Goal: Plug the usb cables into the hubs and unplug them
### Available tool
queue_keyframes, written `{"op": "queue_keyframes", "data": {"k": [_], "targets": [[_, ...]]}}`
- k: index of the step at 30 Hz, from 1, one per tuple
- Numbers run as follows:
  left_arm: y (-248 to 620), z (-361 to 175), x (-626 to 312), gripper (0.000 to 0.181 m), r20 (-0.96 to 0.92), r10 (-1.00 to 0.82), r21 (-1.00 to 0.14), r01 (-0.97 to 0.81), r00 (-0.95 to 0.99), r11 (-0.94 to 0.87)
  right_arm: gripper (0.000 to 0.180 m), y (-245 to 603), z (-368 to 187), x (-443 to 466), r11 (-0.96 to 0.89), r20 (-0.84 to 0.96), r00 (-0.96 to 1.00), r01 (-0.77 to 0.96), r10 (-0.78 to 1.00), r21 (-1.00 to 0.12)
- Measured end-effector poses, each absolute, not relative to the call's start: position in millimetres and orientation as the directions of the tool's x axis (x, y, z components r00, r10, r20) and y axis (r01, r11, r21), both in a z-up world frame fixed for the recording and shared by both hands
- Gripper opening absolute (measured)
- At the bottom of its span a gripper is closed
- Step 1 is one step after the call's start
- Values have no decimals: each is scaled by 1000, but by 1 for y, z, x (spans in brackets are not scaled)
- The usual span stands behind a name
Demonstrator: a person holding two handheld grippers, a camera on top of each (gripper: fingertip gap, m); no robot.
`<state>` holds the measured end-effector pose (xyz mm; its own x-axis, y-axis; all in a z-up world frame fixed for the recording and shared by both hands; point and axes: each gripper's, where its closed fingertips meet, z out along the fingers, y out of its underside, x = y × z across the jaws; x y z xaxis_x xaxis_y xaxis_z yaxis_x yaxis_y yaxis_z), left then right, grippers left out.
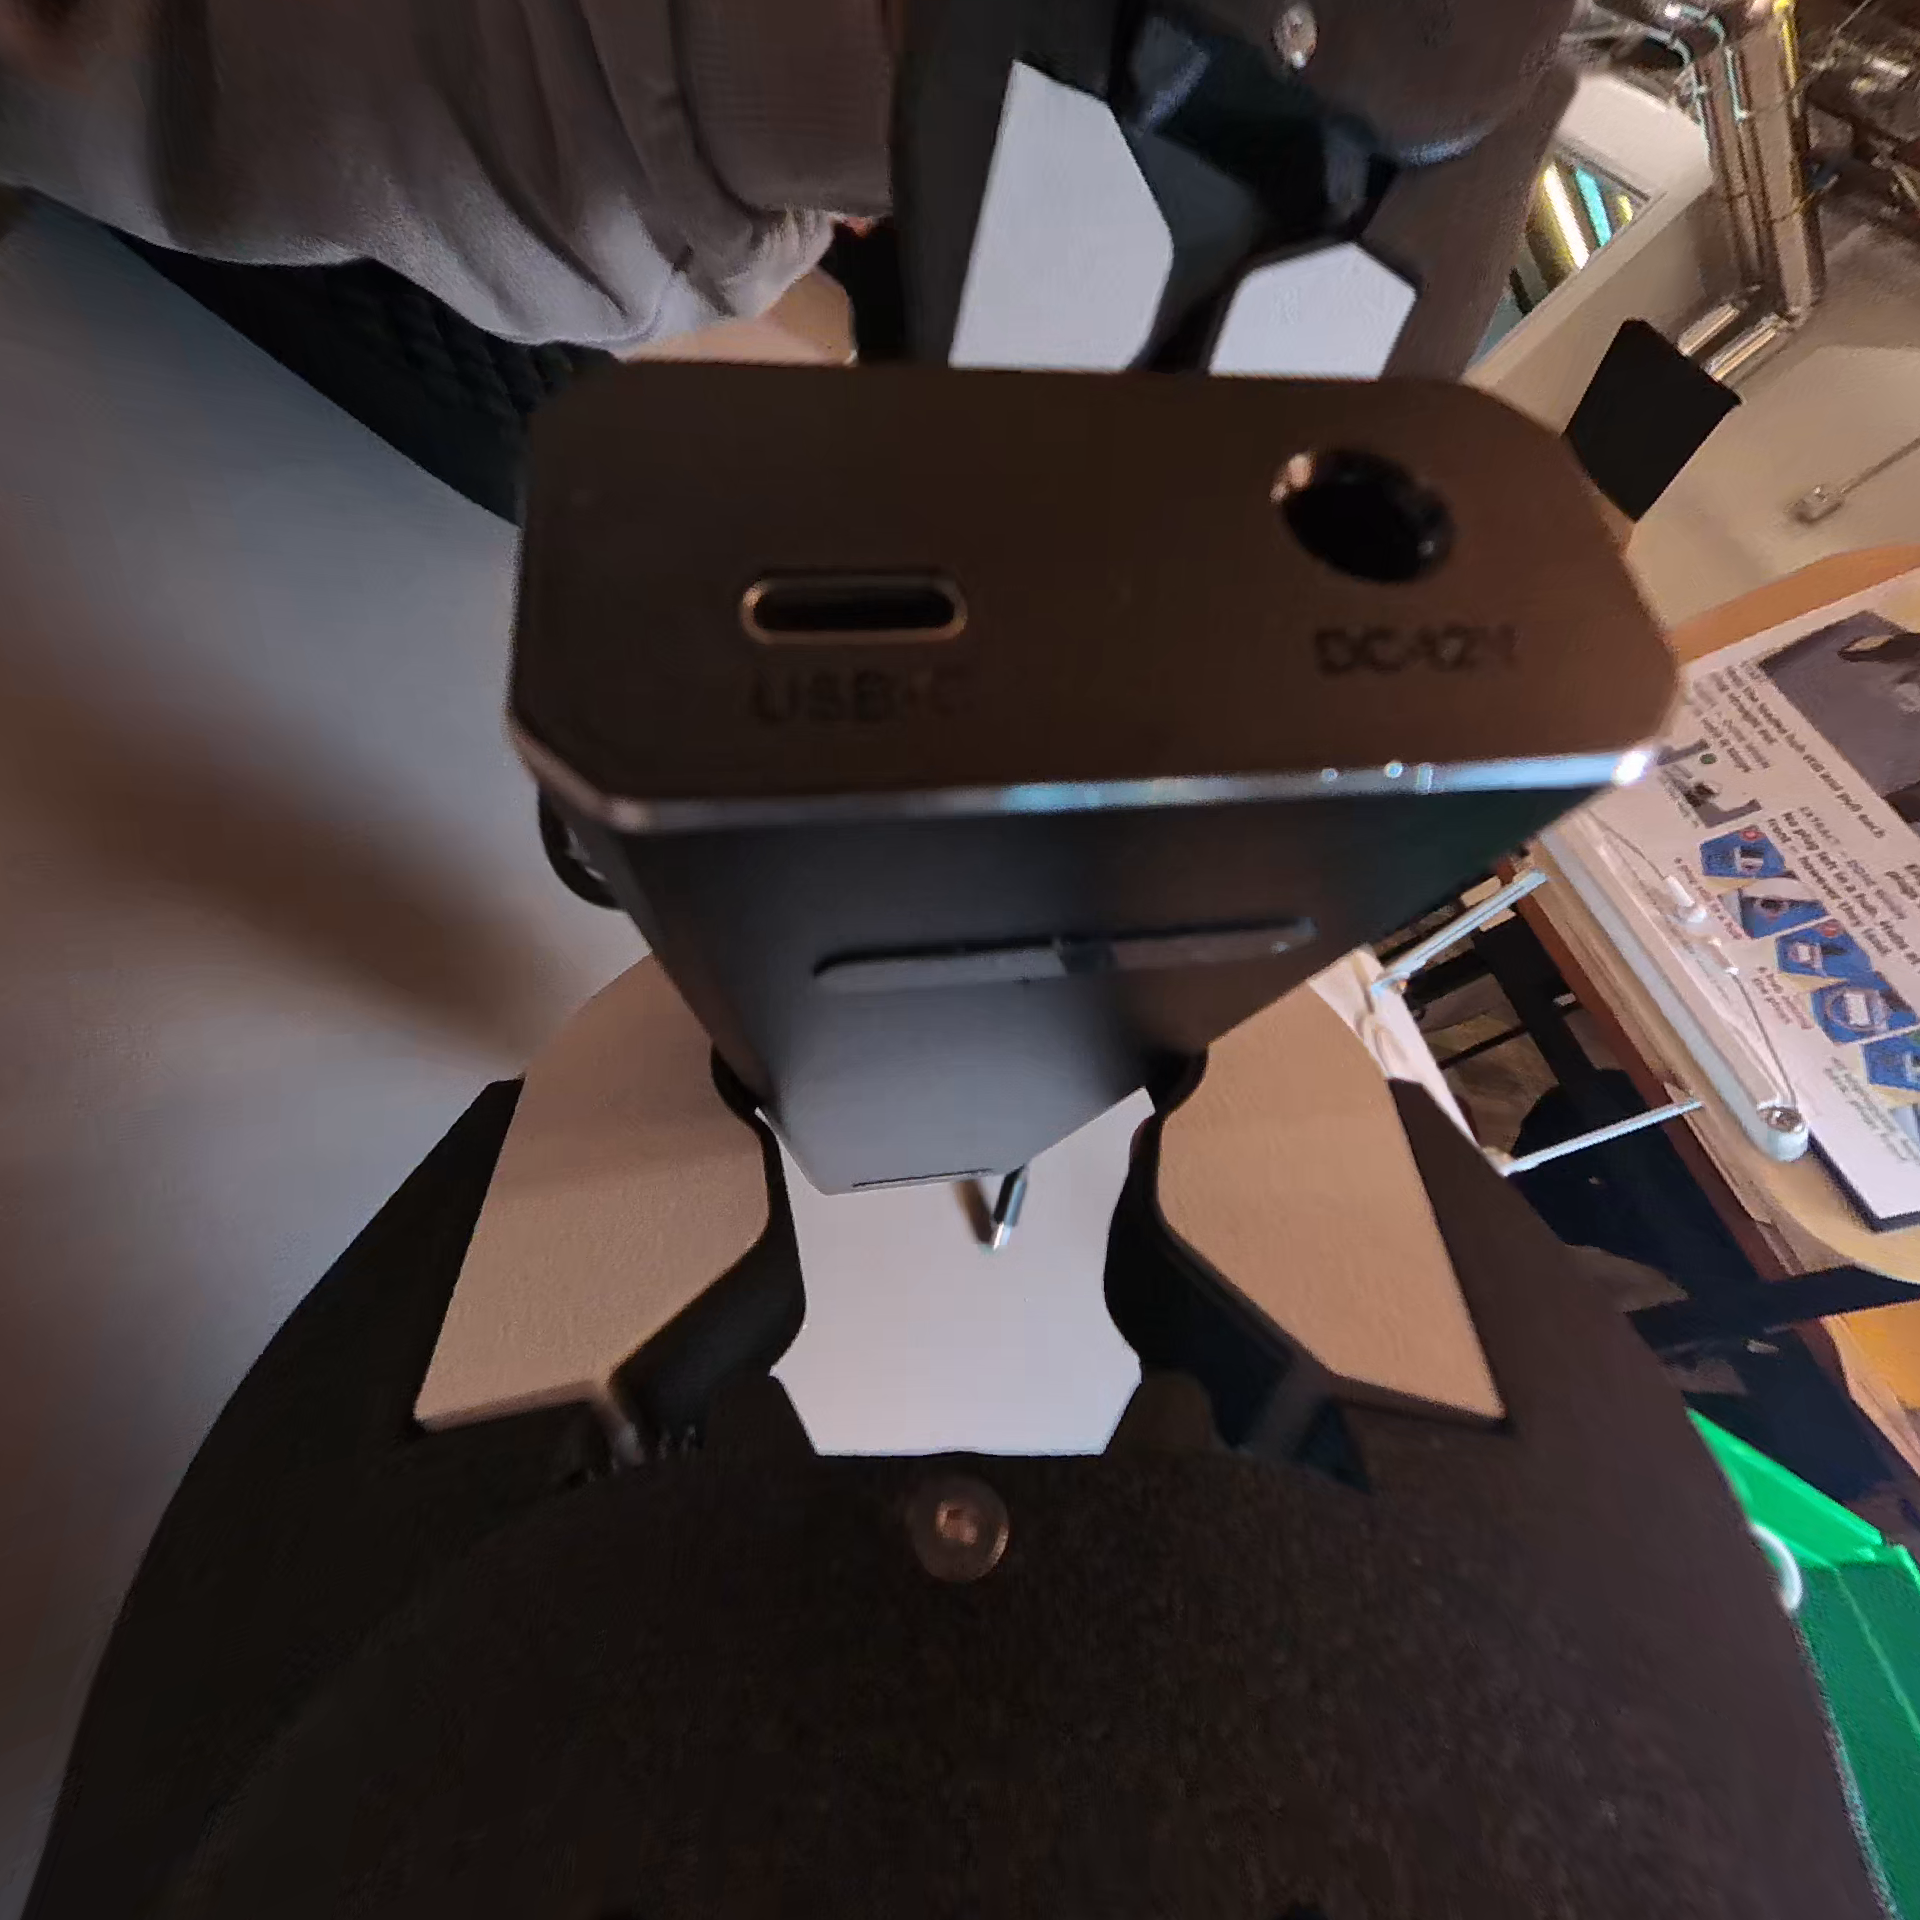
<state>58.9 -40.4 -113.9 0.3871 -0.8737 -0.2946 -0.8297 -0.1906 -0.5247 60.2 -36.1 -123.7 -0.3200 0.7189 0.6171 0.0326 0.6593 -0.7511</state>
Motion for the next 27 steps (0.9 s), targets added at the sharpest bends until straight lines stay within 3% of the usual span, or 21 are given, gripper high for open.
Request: {"op": "queue_keyframes", "data": {"k": [6, 11, 21, 27], "targets": [[-37, -125, 62, 6, -346, -859, -449, -871, 377, -201, 72, -26, -133, 58, 646, 593, -311, 104, 743, -756], [-31, -117, 61, 6, -323, -841, -495, -835, 434, -240, 72, -20, -140, 55, 560, 492, -326, 158, 807, -813], [-36, -120, 48, 6, -313, -837, -424, -855, 449, -300, 72, -29, -147, 43, 485, 390, -371, 208, 843, -849], [-41, -130, 35, 6, -322, -833, -312, -881, 450, -355, 72, -31, -155, 39, 494, 374, -387, 282, 843, -822]]}}
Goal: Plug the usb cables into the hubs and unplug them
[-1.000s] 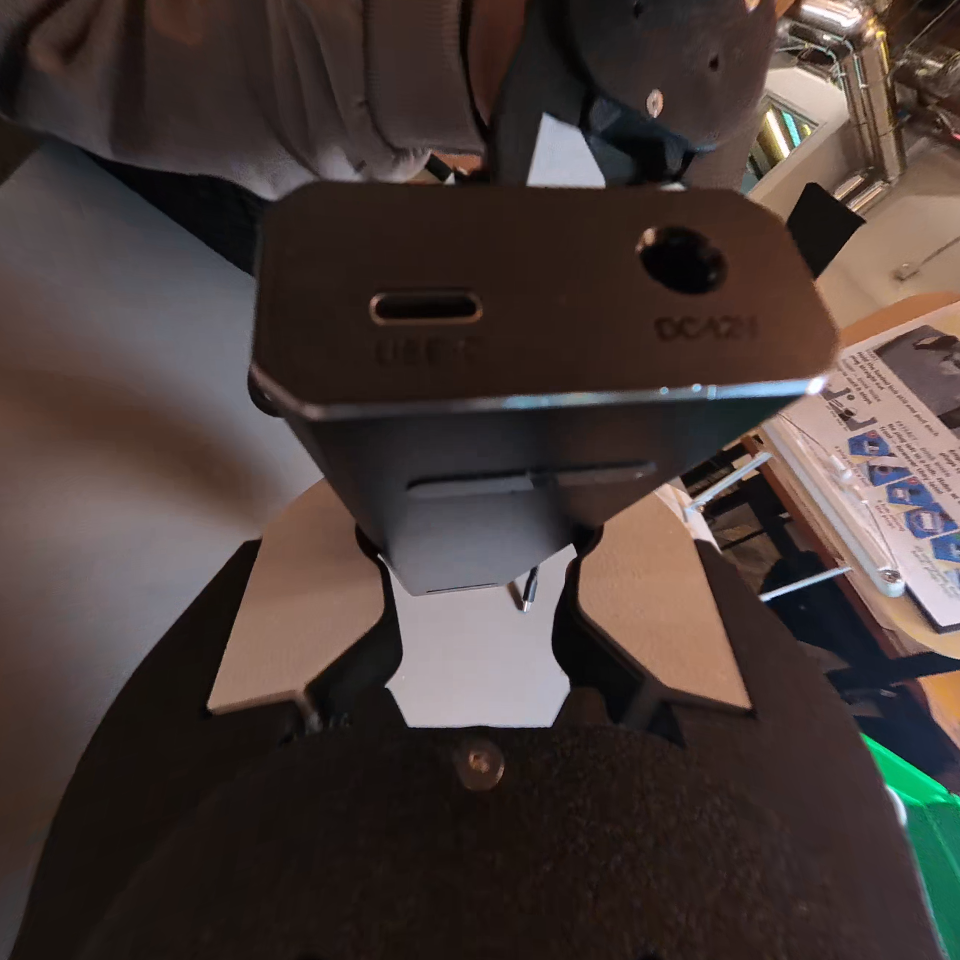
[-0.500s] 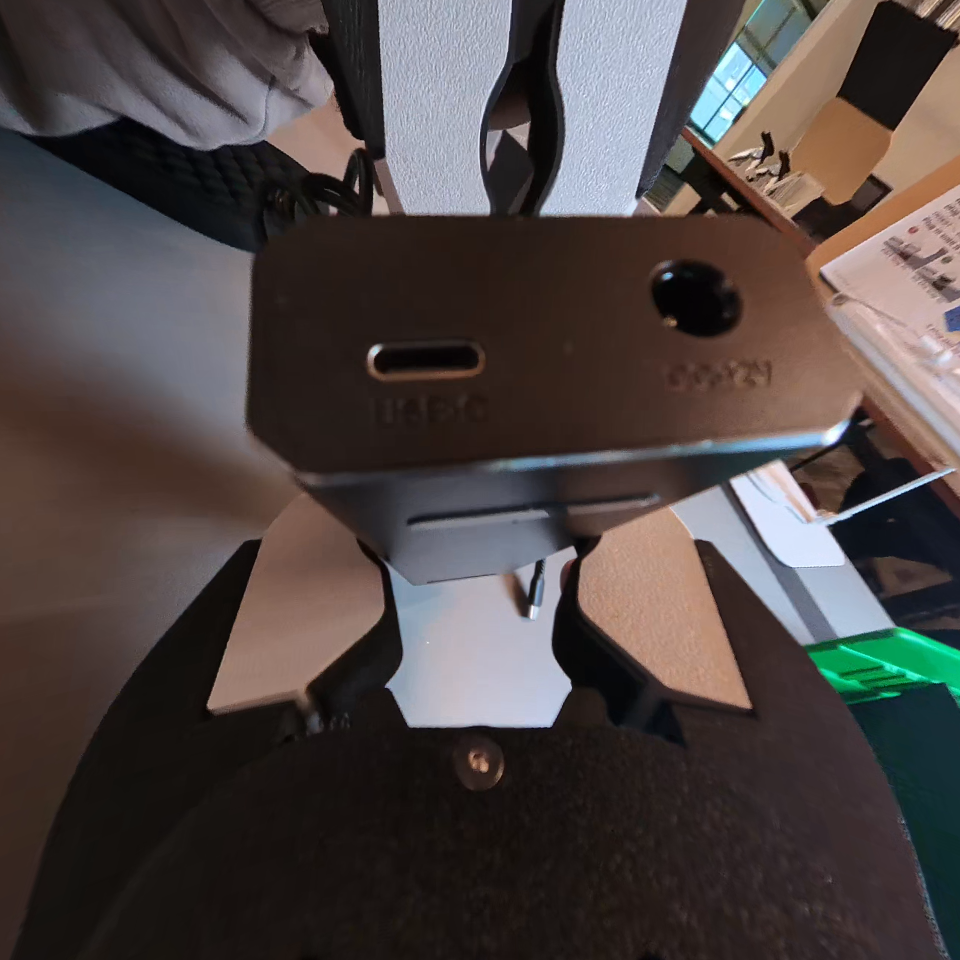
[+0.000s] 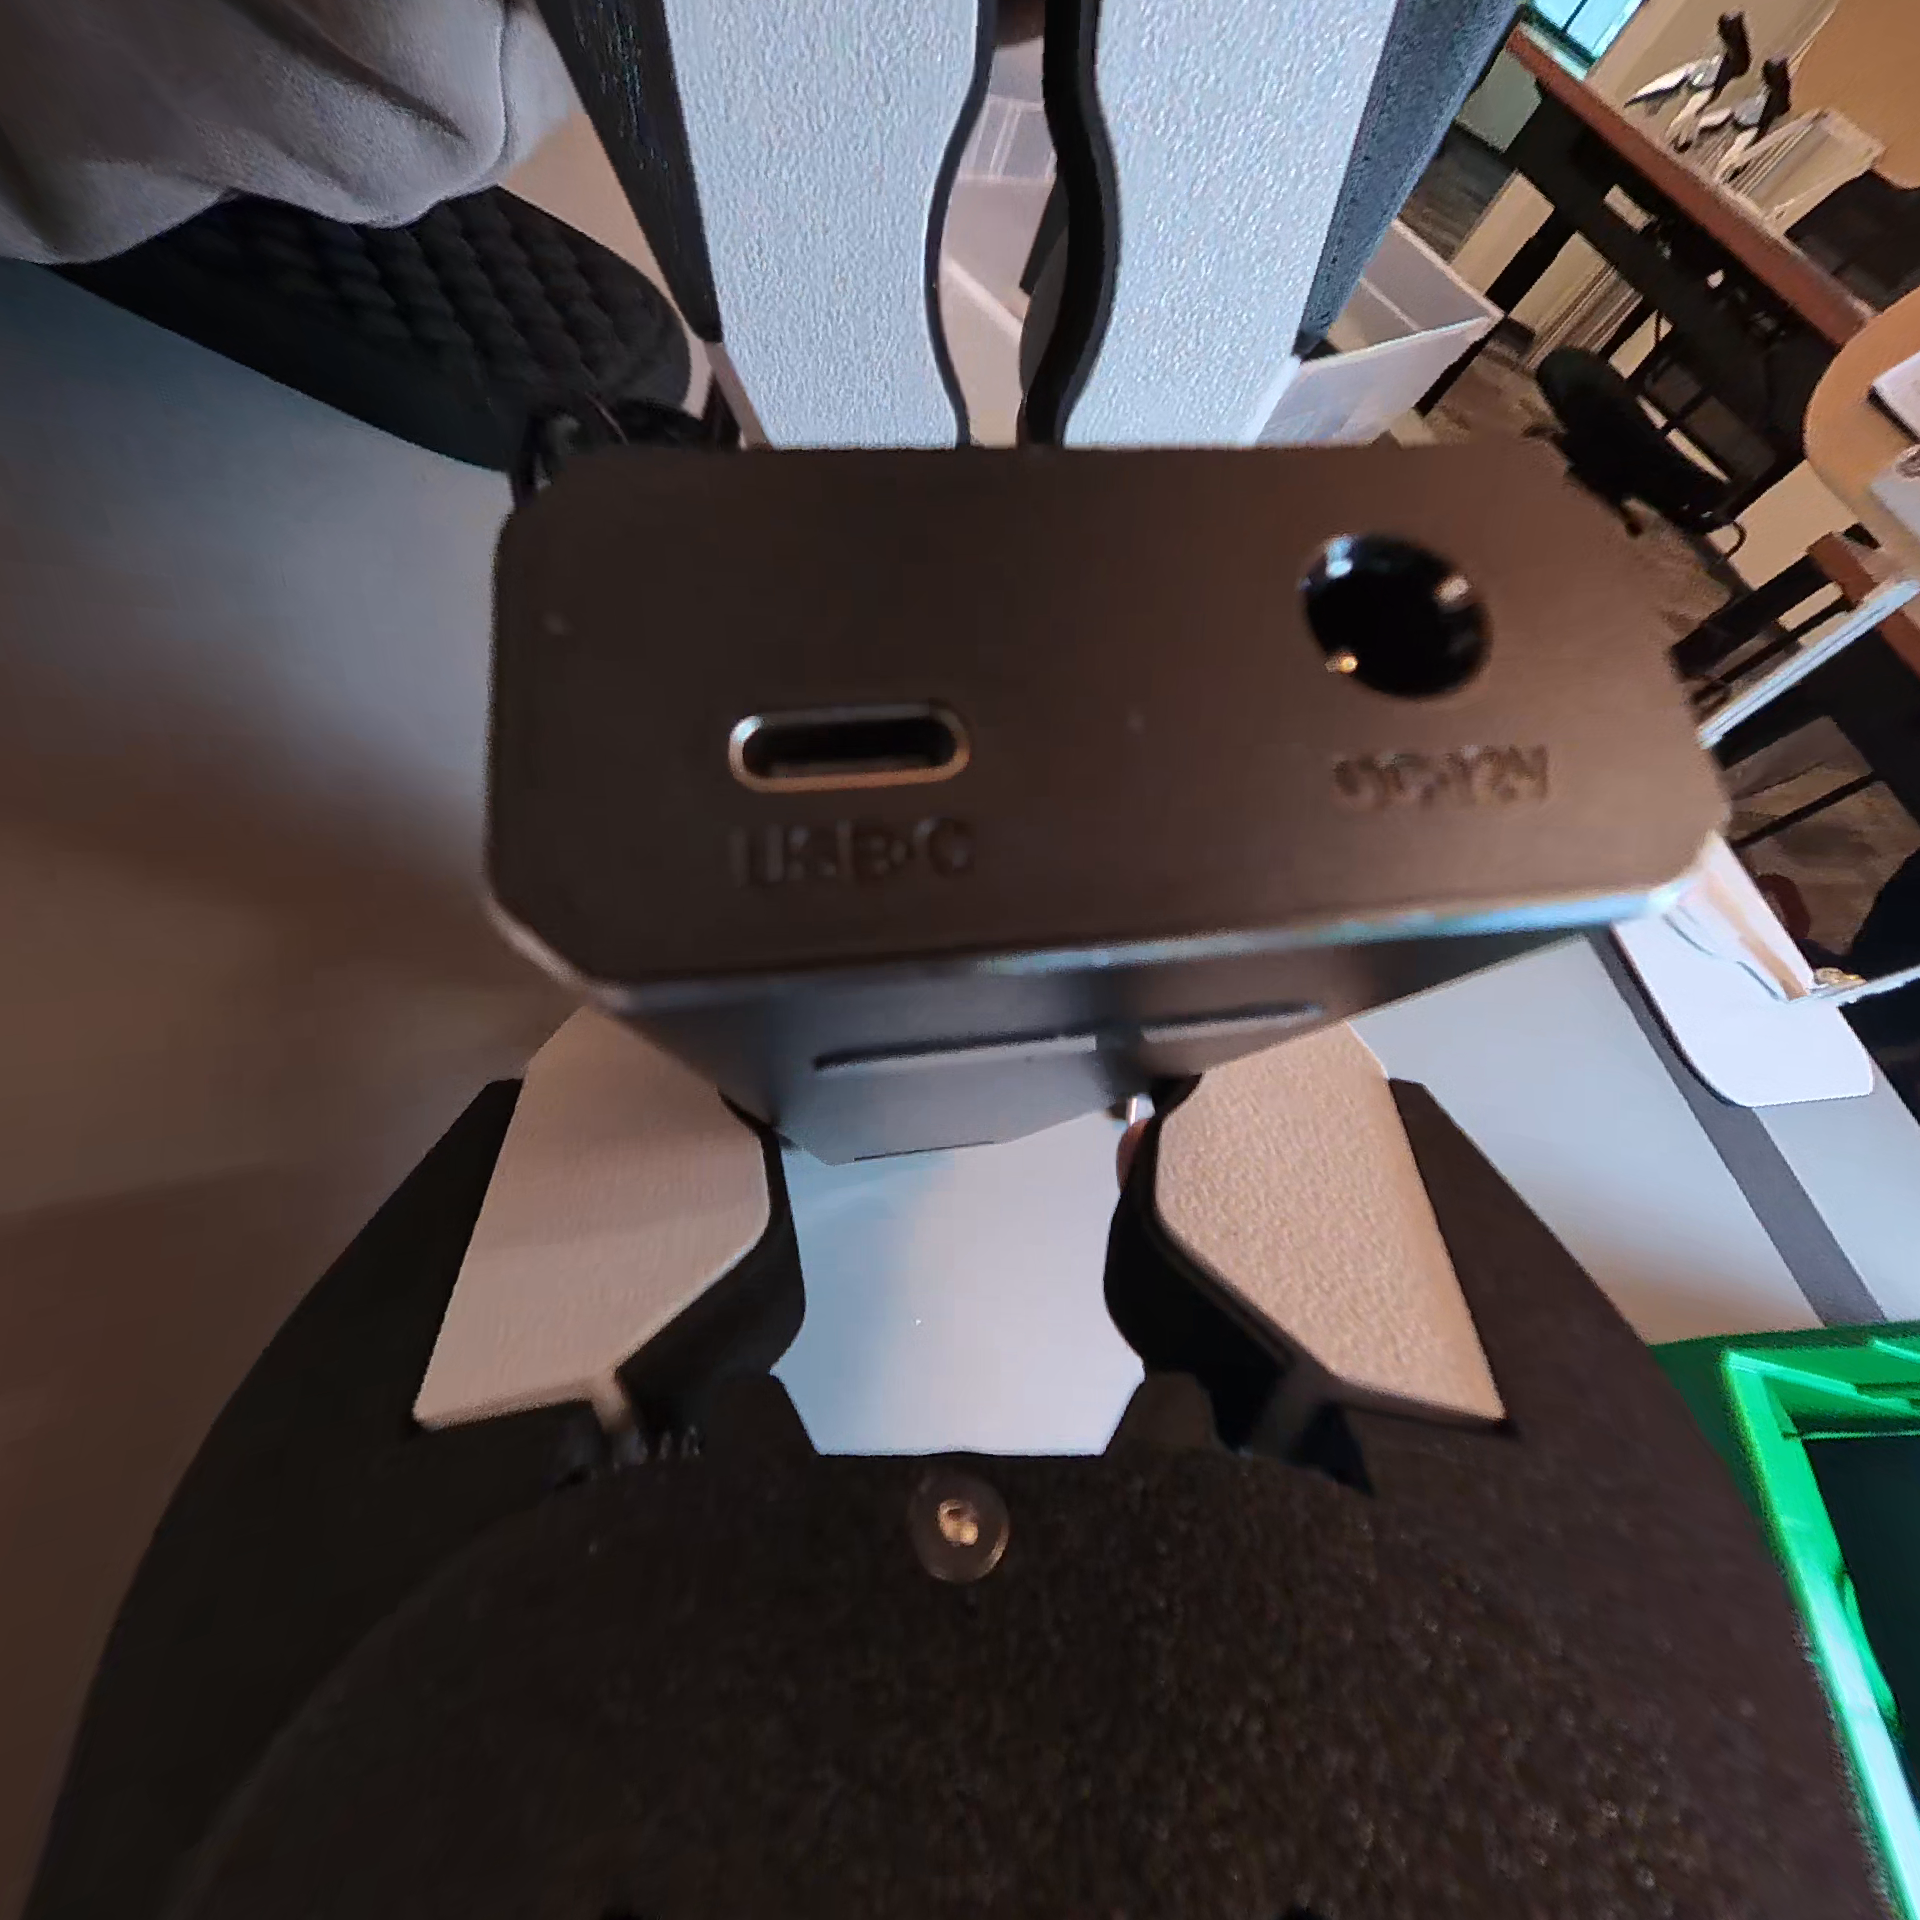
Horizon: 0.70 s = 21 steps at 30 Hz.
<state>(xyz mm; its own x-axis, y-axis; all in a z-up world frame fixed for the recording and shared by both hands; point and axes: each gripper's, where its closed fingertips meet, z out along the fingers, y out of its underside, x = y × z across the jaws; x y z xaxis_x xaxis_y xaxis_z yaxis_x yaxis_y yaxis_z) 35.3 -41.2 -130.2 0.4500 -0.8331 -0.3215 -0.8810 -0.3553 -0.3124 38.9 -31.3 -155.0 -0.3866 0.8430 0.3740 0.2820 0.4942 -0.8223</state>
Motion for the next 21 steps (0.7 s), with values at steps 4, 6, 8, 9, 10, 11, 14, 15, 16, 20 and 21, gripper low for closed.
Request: {"op": "queue_keyframes", "data": {"k": [4, 6, 8, 9, 10, 11, 14, 15, 16, 20, 21], "targets": [[-44, -131, 38, 6, -294, -846, -327, -878, 445, -349, 72, -32, -157, 39, 504, 375, -389, 316, 841, -804], [-44, -128, 41, 6, -258, -849, -377, -857, 461, -351, 72, -34, -154, 40, 485, 358, -386, 310, 850, -818], [-44, -127, 42, 6, -252, -849, -384, -854, 464, -352, 72, -34, -152, 41, 484, 359, -384, 307, 851, -819], [-44, -128, 41, 6, -257, -849, -377, -857, 461, -351, 72, -33, -153, 41, 486, 360, -384, 308, 850, -818], [-44, -130, 41, 6, -259, -849, -372, -859, 460, -352, 72, -34, -153, 41, 482, 355, -388, 305, 851, -821], [-43, -130, 41, 6, -261, -846, -373, -857, 464, -355, 72, -35, -153, 41, 471, 342, -395, 300, 853, -829], [-40, -134, 36, 6, -255, -840, -374, -850, 479, -372, 72, -38, -149, 41, 424, 296, -407, 268, 864, -865], [-39, -136, 35, 6, -245, -842, -374, -848, 481, -376, 72, -38, -145, 41, 409, 286, -407, 255, 867, -876], [-39, -139, 34, 6, -236, -842, -374, -846, 484, -381, 72, -38, -143, 41, 403, 283, -405, 249, 869, -881], [-40, -140, 40, 6, -206, -857, -403, -839, 472, -365, 72, -37, -143, 43, 412, 295, -408, 239, 864, -879], [-41, -138, 42, 6, -202, -861, -413, -837, 467, -358, 72, -36, -144, 44, 415, 298, -406, 238, 864, -878]]}}
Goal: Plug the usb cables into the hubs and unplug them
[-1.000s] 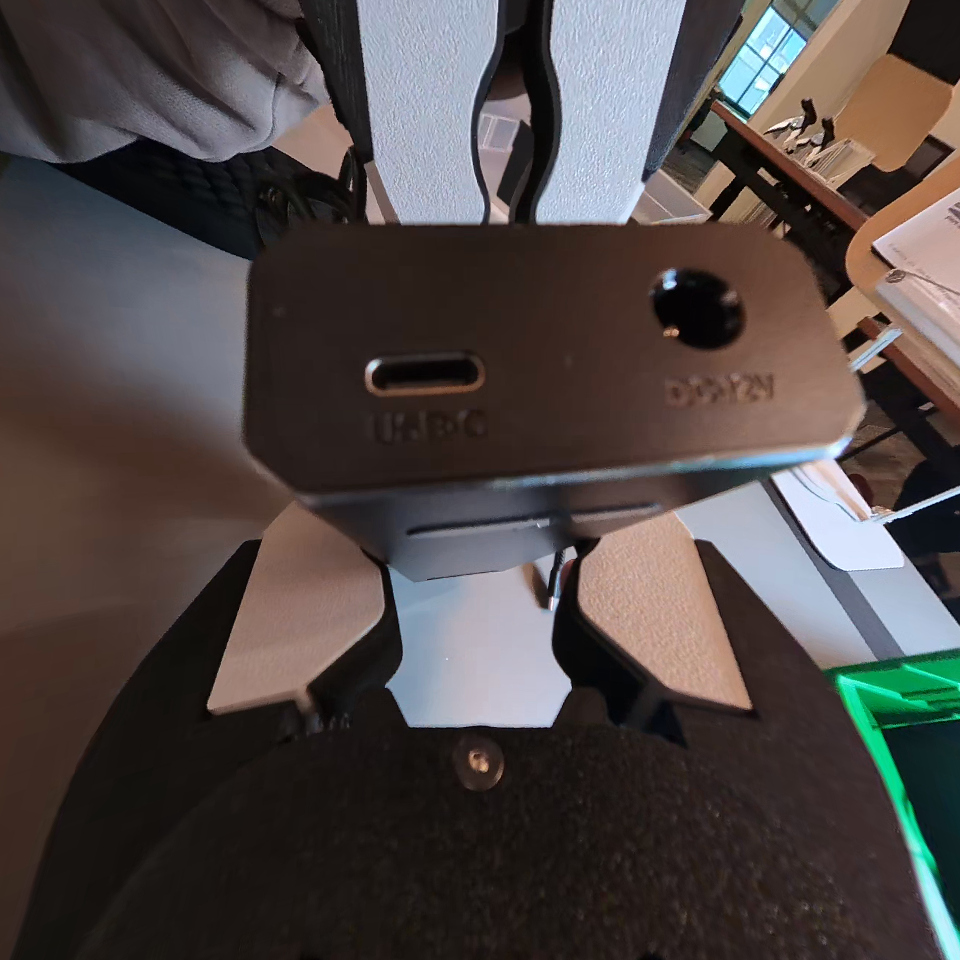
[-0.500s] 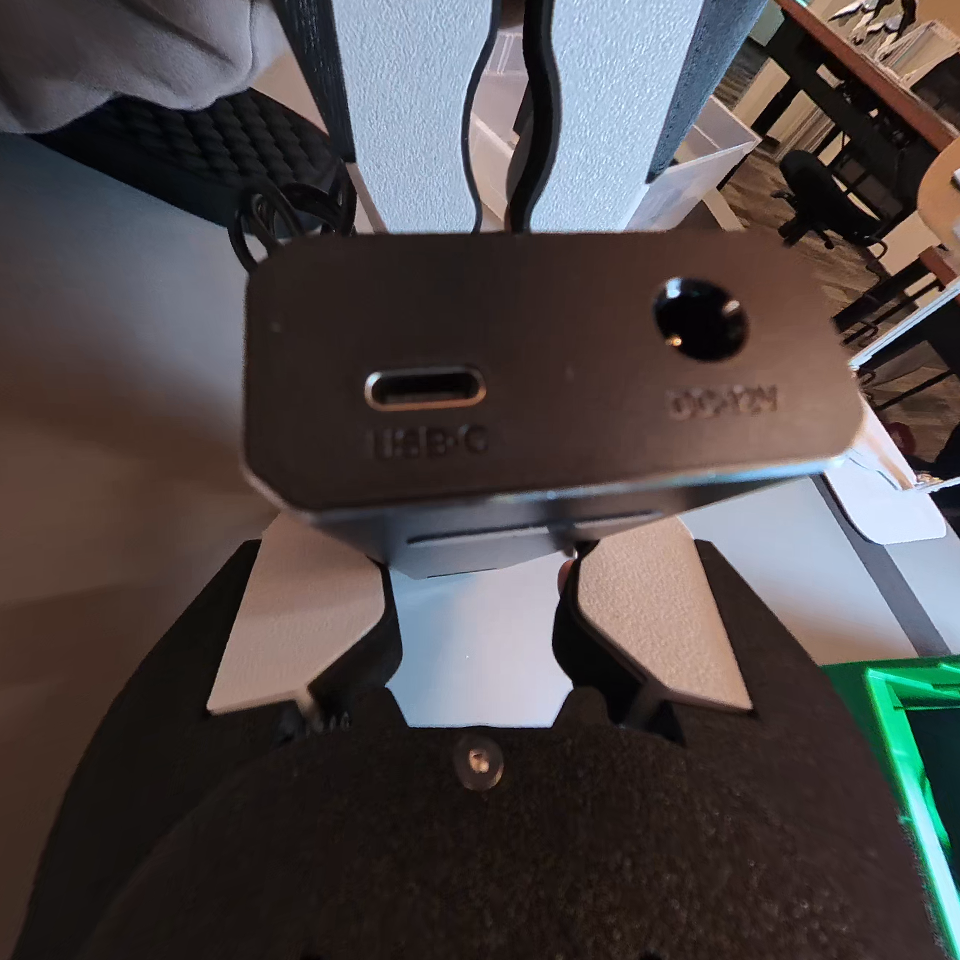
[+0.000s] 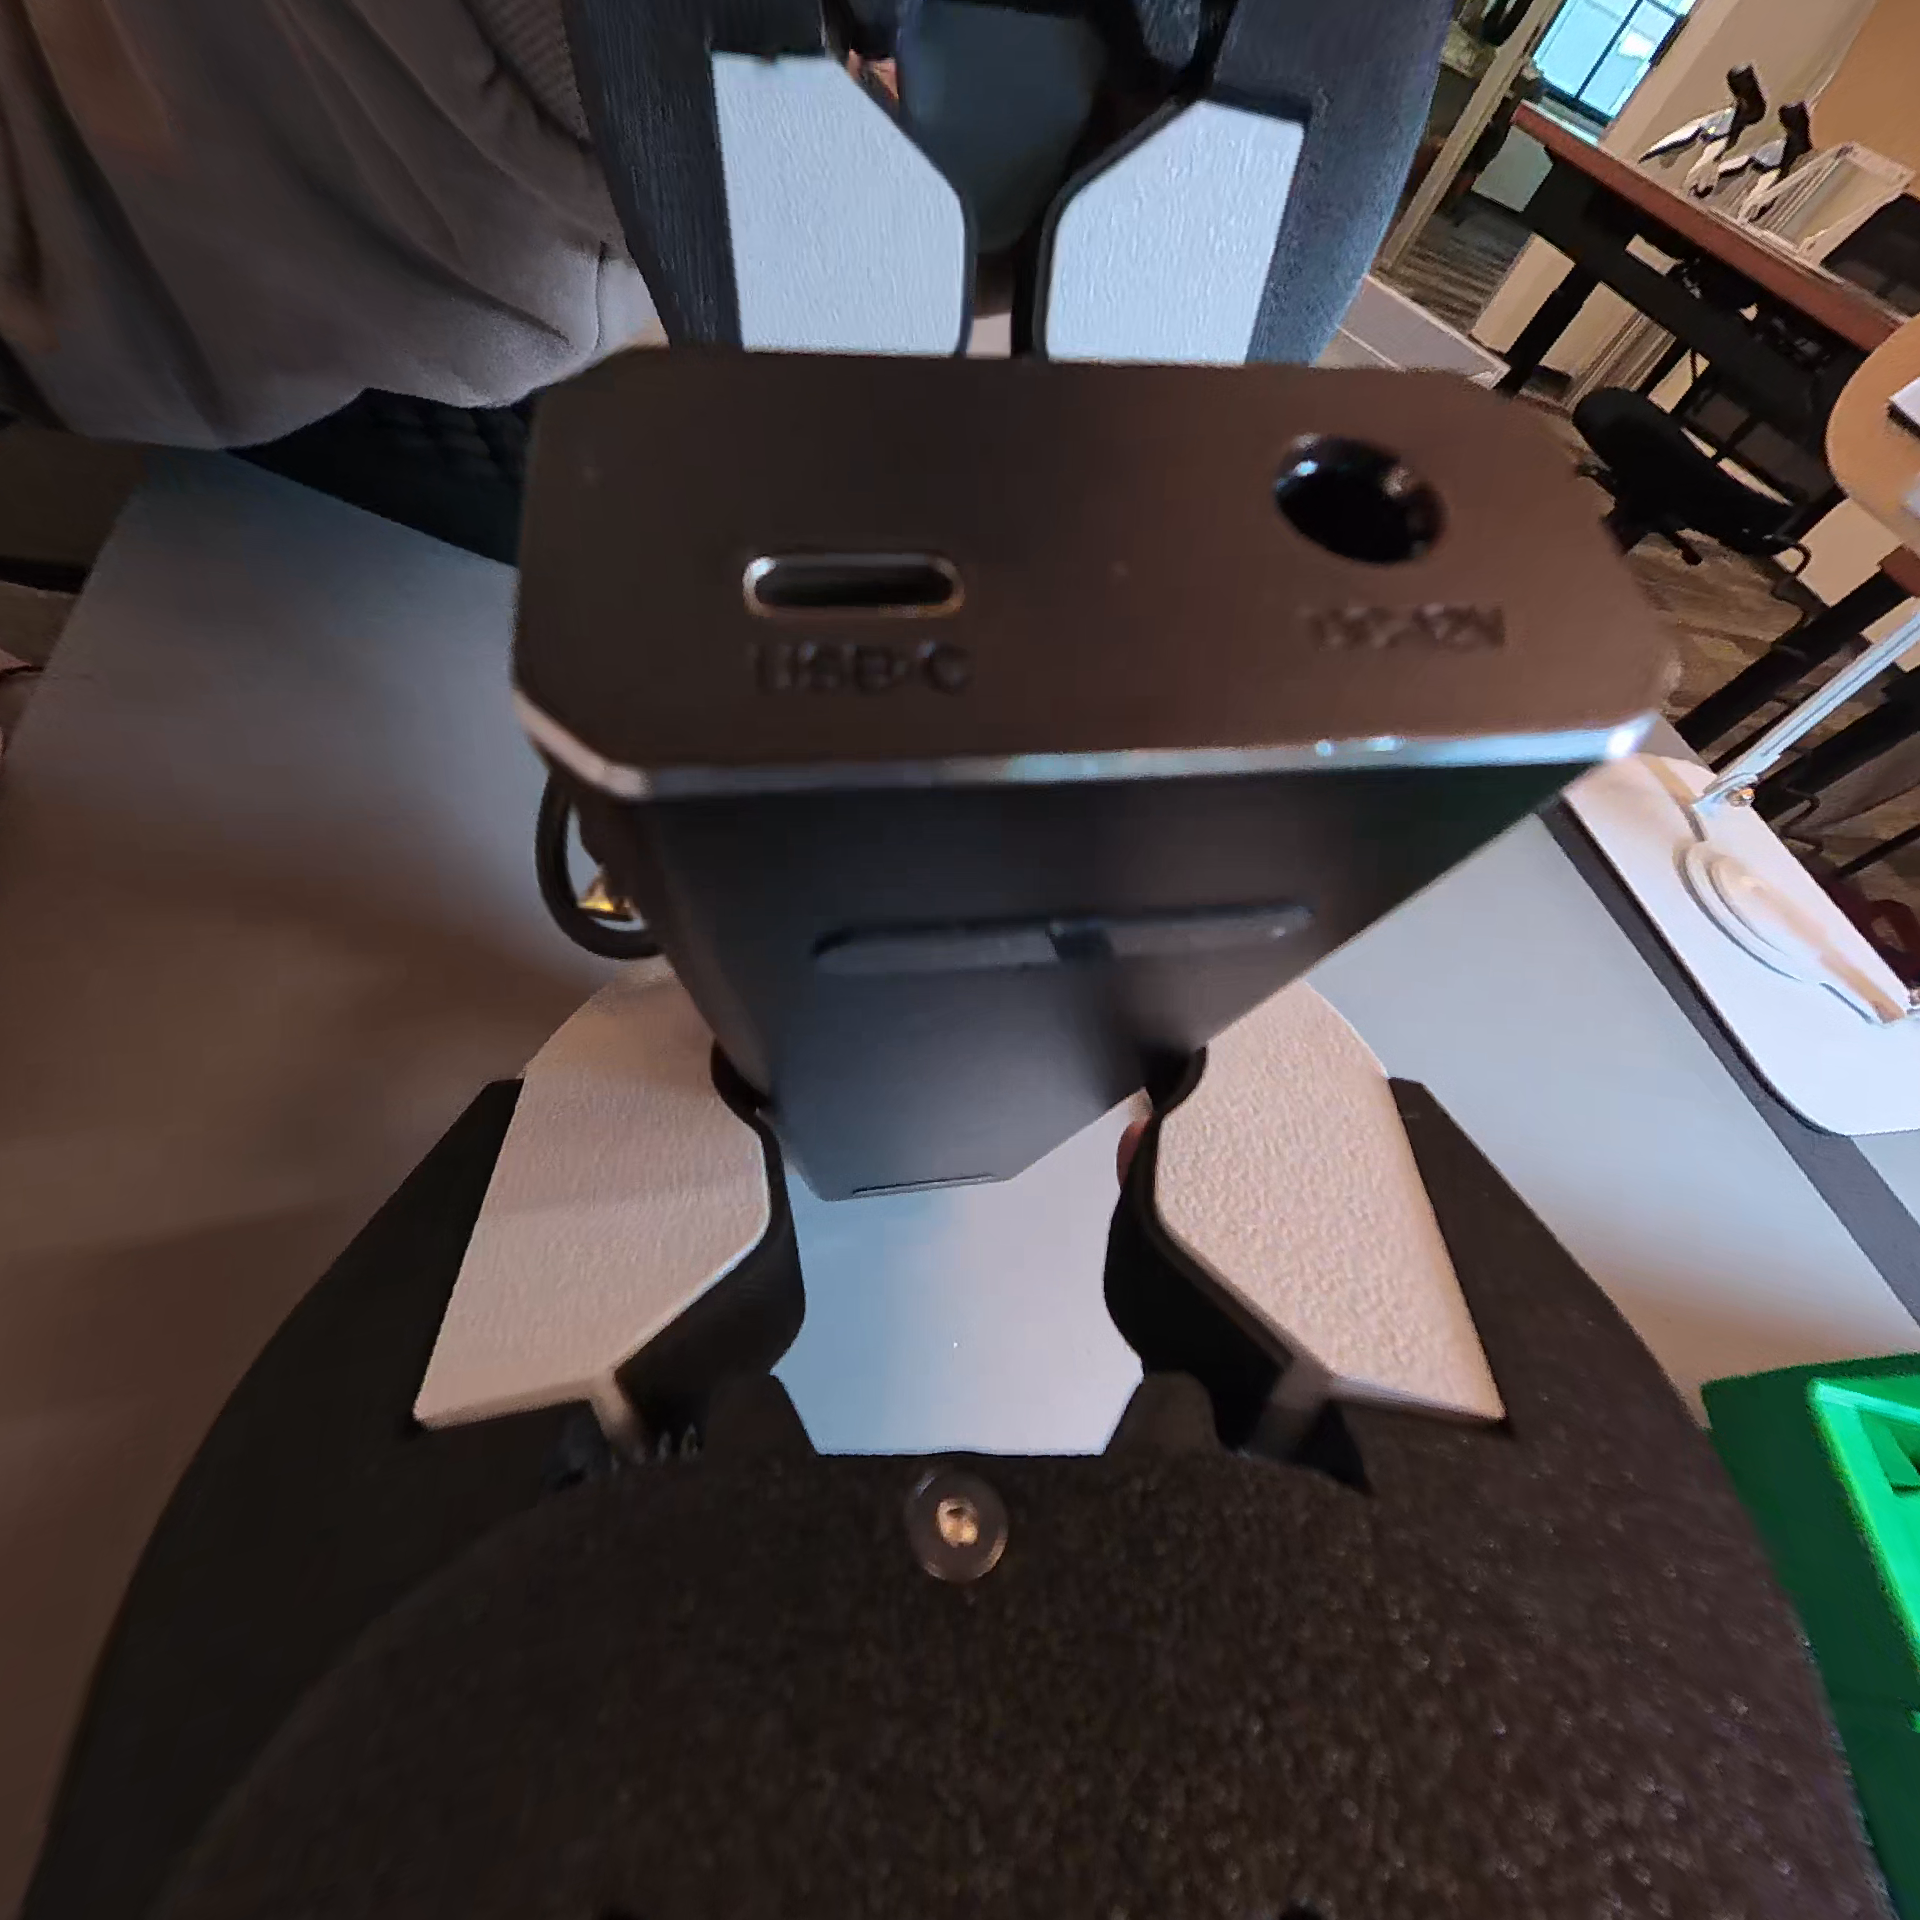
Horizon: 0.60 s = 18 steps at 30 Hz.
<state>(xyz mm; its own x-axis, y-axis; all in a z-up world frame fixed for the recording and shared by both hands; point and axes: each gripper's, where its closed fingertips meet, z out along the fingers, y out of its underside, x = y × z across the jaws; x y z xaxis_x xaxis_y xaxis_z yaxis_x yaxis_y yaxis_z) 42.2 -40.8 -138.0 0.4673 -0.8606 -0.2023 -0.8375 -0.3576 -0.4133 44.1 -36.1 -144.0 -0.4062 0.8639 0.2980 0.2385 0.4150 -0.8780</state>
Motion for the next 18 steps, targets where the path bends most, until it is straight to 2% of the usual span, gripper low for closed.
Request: {"op": "queue_keyframes", "data": {"k": [13, 18], "targets": [[-33, -127, 47, 6, -234, -845, -485, -811, 481, -327, 72, -28, -148, 46, 483, 379, -369, 249, 849, -840], [-27, -111, 57, 6, -212, -840, -602, -744, 499, -290, 72, -26, -144, 47, 433, 340, -355, 229, 871, -872]]}}
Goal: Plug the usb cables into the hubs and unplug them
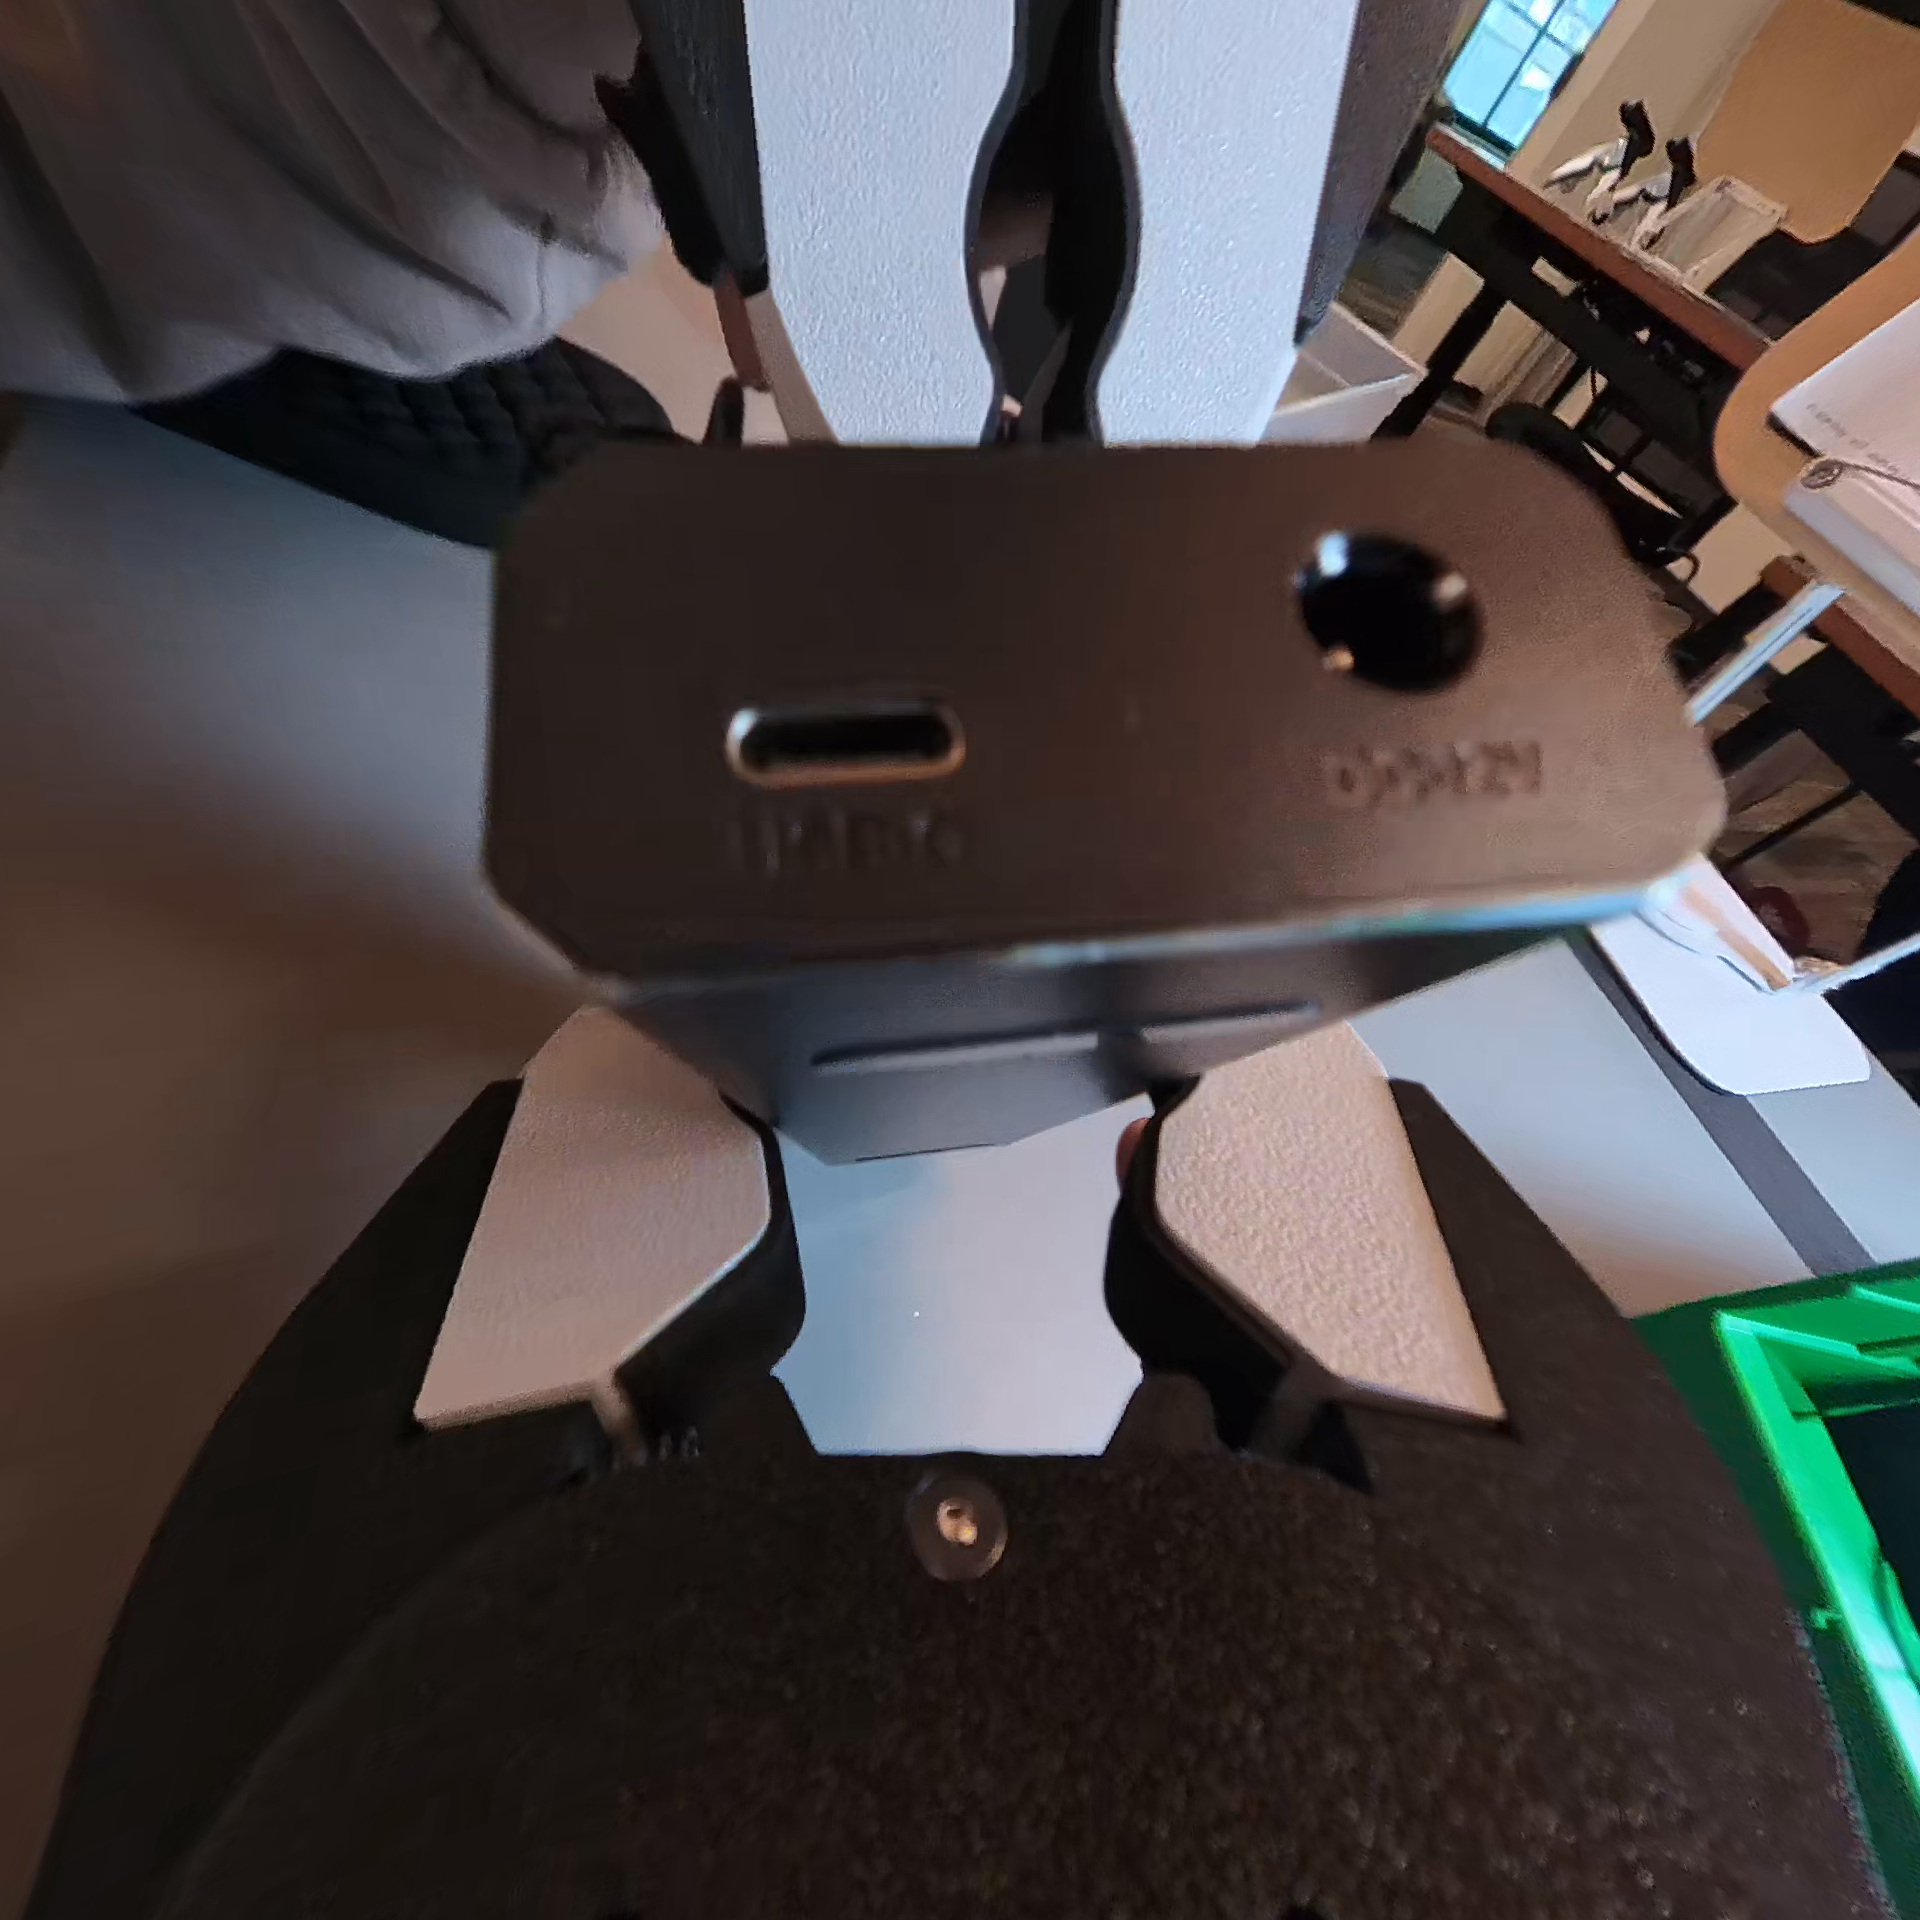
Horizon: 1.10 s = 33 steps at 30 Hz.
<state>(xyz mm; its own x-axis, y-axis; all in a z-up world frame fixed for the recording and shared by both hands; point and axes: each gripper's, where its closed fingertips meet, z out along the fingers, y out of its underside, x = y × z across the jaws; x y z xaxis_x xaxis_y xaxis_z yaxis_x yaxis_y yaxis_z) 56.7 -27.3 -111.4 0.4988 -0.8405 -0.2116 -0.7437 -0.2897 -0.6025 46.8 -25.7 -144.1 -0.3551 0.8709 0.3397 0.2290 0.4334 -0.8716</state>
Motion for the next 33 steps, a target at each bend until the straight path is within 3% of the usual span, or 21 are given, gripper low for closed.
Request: {"op": "queue_keyframes", "data": {"k": [18, 22, 27, 33], "targets": [[-29, -76, 100, 0, -221, -868, -826, -558, 444, -75, 72, -50, -89, 63, 138, 148, -458, -57, 876, -989], [-21, -64, 99, 0, -262, -837, -849, -527, 481, -37, 72, -51, -77, 67, 58, 95, -479, -92, 873, -994], [-19, -60, 93, 0, -289, -819, -850, -526, 495, -18, 72, -45, -71, 70, 89, 129, -442, -111, 888, -990], [-12, -56, 47, 14, -299, -771, -828, -554, 562, -82, 72, -26, -63, 80, 39, 89, -429, -124, 899, -991]]}}
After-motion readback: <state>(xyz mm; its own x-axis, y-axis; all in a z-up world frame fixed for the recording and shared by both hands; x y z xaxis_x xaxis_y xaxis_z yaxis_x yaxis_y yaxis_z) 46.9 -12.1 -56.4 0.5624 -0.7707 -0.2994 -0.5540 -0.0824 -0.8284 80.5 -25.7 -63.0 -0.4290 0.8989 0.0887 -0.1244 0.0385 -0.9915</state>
